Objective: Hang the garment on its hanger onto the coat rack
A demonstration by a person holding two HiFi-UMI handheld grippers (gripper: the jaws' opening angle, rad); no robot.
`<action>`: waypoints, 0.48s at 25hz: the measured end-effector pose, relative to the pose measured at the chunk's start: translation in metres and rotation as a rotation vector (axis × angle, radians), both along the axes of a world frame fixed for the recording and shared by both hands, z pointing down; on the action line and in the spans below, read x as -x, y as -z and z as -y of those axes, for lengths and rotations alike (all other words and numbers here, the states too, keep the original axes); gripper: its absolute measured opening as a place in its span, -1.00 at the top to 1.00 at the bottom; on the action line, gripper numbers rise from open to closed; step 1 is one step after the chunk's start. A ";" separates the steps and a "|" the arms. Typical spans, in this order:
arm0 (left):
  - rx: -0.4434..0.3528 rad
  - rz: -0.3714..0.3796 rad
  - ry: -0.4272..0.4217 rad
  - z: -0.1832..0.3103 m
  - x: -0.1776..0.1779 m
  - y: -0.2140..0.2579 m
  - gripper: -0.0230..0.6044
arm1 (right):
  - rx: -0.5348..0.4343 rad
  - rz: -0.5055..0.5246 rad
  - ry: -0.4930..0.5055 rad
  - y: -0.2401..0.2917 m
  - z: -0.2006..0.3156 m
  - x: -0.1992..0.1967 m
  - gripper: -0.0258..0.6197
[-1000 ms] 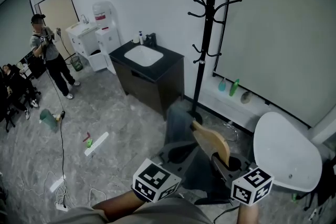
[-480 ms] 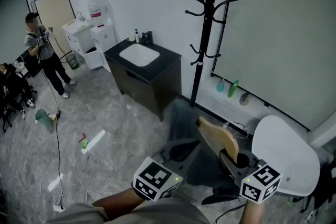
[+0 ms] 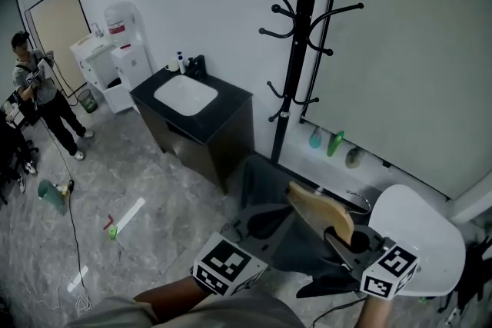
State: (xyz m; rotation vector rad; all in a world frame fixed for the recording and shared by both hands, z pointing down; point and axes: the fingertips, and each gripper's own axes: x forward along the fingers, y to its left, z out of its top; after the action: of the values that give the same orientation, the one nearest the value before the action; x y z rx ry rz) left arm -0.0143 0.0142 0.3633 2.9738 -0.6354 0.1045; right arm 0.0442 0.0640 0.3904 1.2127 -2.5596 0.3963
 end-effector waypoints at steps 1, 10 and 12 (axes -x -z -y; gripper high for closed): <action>-0.004 -0.001 -0.006 0.012 -0.002 0.001 0.91 | -0.002 -0.003 0.002 0.000 0.012 -0.003 0.83; -0.030 0.001 -0.025 0.095 -0.034 0.009 0.91 | -0.006 -0.015 0.097 0.006 0.098 -0.036 0.83; -0.031 0.005 -0.021 0.110 -0.046 0.008 0.91 | -0.004 -0.017 0.146 0.007 0.117 -0.047 0.83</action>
State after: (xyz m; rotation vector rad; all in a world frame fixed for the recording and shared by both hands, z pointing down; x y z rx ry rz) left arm 0.0314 -0.0960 0.3550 3.0115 -0.6119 0.1053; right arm 0.0915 -0.0528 0.3832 1.0171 -2.6146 0.3472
